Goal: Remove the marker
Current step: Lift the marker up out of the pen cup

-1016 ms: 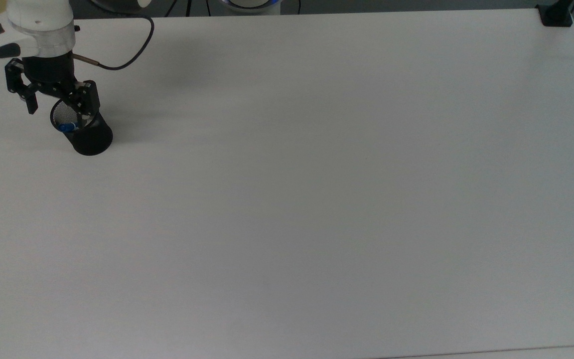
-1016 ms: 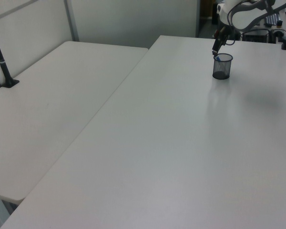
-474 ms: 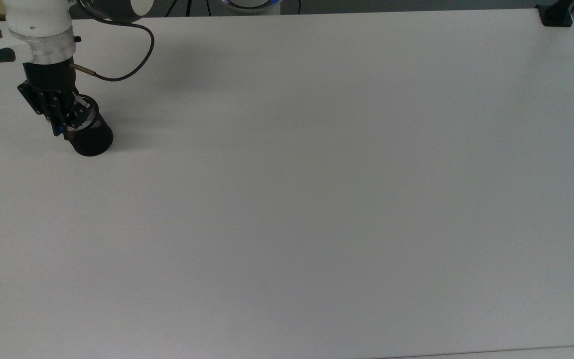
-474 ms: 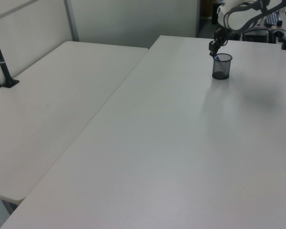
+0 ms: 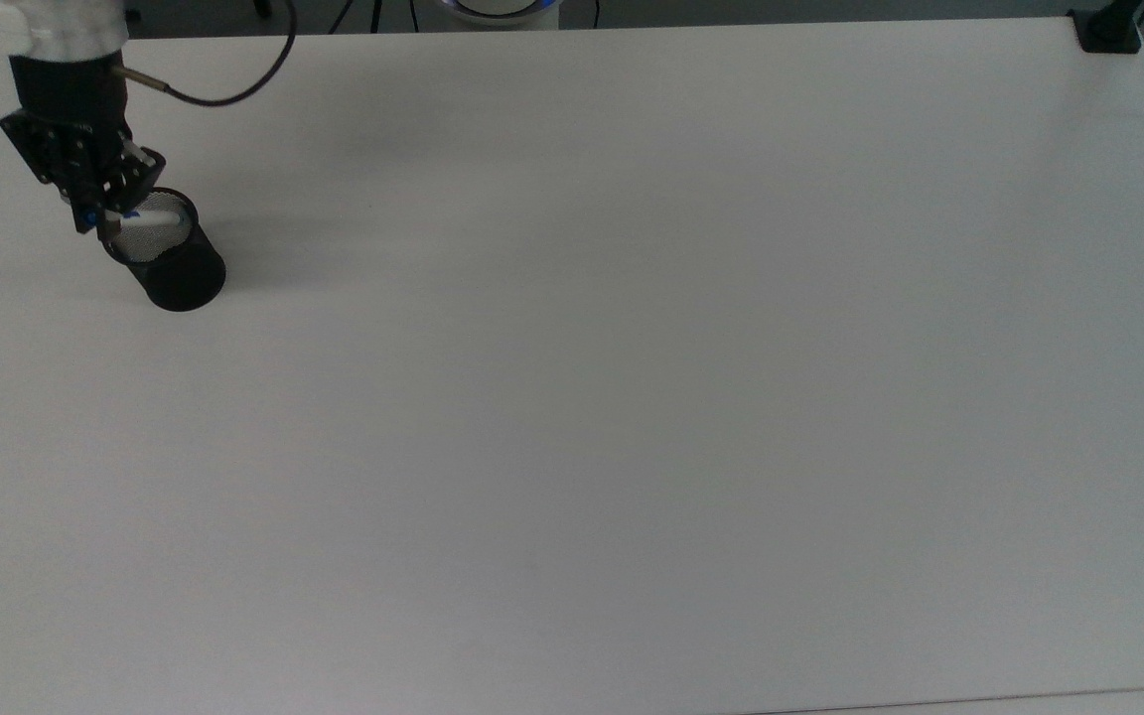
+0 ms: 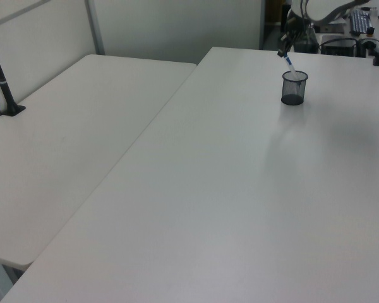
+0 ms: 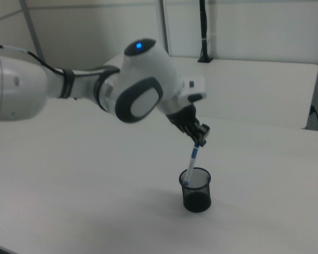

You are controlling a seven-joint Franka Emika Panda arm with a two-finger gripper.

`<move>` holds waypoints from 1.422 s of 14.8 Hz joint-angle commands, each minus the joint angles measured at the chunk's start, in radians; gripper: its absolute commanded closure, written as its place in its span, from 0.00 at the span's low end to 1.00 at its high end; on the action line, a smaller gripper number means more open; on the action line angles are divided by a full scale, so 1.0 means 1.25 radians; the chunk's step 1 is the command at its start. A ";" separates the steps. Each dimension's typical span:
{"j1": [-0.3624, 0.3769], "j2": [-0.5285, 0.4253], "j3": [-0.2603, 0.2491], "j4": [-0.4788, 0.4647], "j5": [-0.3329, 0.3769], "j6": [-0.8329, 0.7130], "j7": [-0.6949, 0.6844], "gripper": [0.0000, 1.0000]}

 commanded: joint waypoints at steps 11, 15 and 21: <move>0.108 -0.058 0.097 0.148 0.085 -0.489 -0.010 0.96; 0.167 -0.014 0.097 0.144 0.086 -0.500 -0.021 0.95; 0.240 0.074 0.097 0.144 0.084 -0.473 0.017 0.95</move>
